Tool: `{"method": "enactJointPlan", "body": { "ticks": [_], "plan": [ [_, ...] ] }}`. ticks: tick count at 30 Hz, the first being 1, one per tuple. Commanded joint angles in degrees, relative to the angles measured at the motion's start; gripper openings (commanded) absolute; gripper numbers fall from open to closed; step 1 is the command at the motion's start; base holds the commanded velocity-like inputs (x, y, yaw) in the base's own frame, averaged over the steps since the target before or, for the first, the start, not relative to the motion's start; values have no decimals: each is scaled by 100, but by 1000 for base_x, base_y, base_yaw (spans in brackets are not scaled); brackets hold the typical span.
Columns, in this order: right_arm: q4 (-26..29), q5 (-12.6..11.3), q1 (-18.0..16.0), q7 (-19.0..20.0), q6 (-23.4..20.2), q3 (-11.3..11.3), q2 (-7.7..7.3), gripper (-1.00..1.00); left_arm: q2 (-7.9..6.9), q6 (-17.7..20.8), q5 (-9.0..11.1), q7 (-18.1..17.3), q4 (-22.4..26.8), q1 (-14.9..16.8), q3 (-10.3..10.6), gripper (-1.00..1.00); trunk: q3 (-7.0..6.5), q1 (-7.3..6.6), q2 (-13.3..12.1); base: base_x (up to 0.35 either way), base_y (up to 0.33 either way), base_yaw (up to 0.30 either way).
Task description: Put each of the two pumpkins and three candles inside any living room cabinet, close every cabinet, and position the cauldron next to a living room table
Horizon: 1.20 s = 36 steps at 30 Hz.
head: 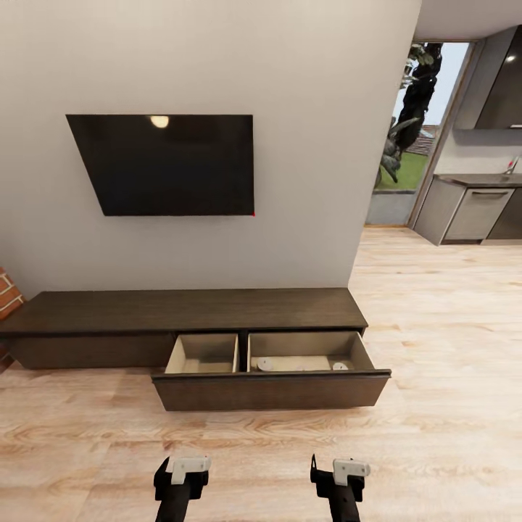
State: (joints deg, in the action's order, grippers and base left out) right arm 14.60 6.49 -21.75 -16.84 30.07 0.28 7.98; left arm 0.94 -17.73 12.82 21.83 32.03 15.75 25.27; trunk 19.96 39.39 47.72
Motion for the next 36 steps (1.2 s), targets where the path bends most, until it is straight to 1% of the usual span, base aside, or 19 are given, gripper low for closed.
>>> {"method": "enactJointPlan", "body": {
  "ticks": [1, 6, 9, 27, 36],
  "plan": [
    [-9, 58, -4, -56, -1, 1, -2, 100, -2, -27, 62, 41, -3, 7, 46, 100, 7, 1, 5, 0, 0, 0],
    [-56, 55, -4, -56, -2, -1, -6, 100, 4, -29, 56, 41, -3, 7, 48, 100, 7, 1, 5, 7, 0, 0],
    [-70, 55, -4, -56, -2, -1, -5, 100, 12, -23, 44, 41, -3, 9, 48, 100, 7, 1, 5, 146, 0, 0],
    [-83, 53, -4, -56, -2, -2, 1, 100, 21, -11, 27, 41, -12, 16, 48, 100, 7, 1, 5, 296, 0, 0],
    [-83, 54, -4, -56, -2, -2, 1, 100, 21, -20, 45, 46, -7, 16, 48, 100, 7, 1, 5, 67, 0, 0]
  ]
}}
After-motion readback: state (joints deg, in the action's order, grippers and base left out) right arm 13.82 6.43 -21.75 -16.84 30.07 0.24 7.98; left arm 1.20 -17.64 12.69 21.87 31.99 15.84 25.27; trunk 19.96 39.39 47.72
